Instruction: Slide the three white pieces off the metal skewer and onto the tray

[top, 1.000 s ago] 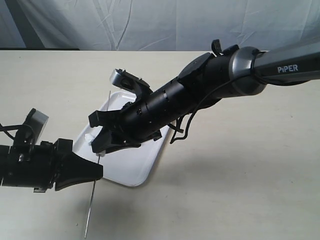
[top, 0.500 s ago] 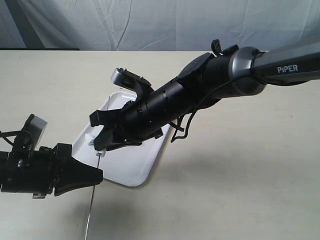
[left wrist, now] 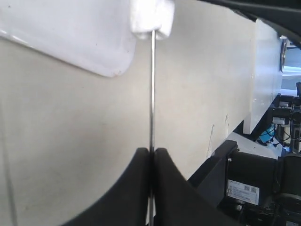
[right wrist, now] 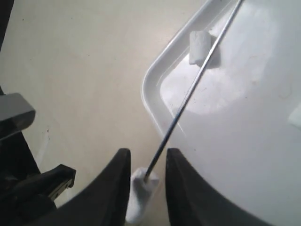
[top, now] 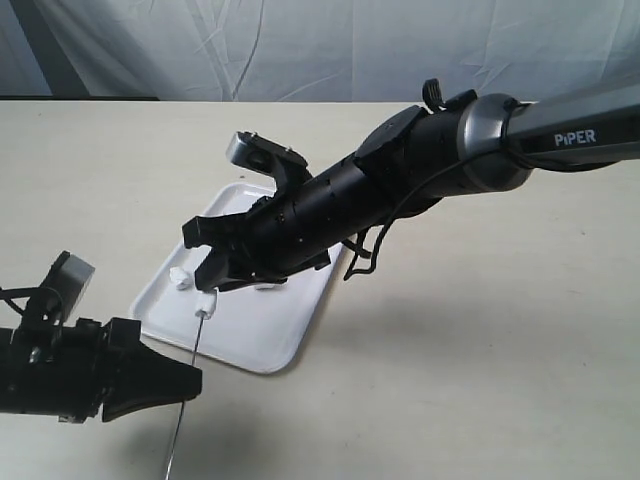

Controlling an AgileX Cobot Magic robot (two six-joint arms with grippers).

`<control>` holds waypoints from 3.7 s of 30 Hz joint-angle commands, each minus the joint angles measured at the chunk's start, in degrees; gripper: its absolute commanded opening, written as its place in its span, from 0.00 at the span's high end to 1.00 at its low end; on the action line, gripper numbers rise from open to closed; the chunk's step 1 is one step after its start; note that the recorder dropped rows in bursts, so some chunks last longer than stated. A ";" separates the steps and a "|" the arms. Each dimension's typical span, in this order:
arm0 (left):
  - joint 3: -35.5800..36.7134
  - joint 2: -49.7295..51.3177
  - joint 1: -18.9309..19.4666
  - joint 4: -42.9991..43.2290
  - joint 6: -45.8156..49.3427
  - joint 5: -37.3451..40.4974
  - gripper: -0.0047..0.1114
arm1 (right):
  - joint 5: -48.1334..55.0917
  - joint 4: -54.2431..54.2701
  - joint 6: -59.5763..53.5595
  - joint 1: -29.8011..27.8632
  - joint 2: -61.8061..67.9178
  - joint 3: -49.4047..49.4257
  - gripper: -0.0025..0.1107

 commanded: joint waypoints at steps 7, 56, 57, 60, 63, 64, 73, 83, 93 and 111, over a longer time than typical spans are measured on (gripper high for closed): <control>2.36 -0.21 0.26 -7.65 4.39 0.24 0.96 | -0.63 -0.37 -1.72 -0.06 -0.12 -0.20 0.74; 6.52 -0.21 0.26 -3.58 6.52 5.56 0.96 | 0.63 3.37 -2.24 0.06 -0.12 -0.20 0.77; 7.27 -0.21 0.26 -3.58 7.28 5.56 0.96 | -0.10 3.37 -2.25 0.06 -0.12 -0.20 0.77; 10.32 -0.21 0.26 -3.72 9.01 5.56 0.96 | -1.95 2.70 -2.80 -0.05 -0.12 -0.85 0.77; 11.76 -0.21 0.26 -4.59 10.81 5.56 0.96 | -2.67 2.47 -2.80 -0.05 -0.12 -1.96 0.77; 12.07 -0.21 0.26 -4.59 11.03 5.67 0.96 | -2.85 2.24 -2.80 -0.05 -0.12 -2.43 0.77; 15.22 -0.21 0.26 -1.88 13.60 9.43 0.96 | -10.58 -2.42 -2.80 -0.05 -0.12 -4.19 0.78; 13.44 -0.21 0.26 -8.42 14.20 5.86 0.96 | -1.82 -7.70 1.22 -0.05 -0.12 -4.19 0.54; 13.44 -0.21 0.26 -7.44 14.73 8.46 0.96 | 3.17 -4.29 1.88 0.07 -0.12 -4.19 0.60; 13.55 -0.21 0.26 -2.46 14.73 11.47 0.96 | -0.26 -4.29 1.88 0.07 -0.12 -4.19 0.76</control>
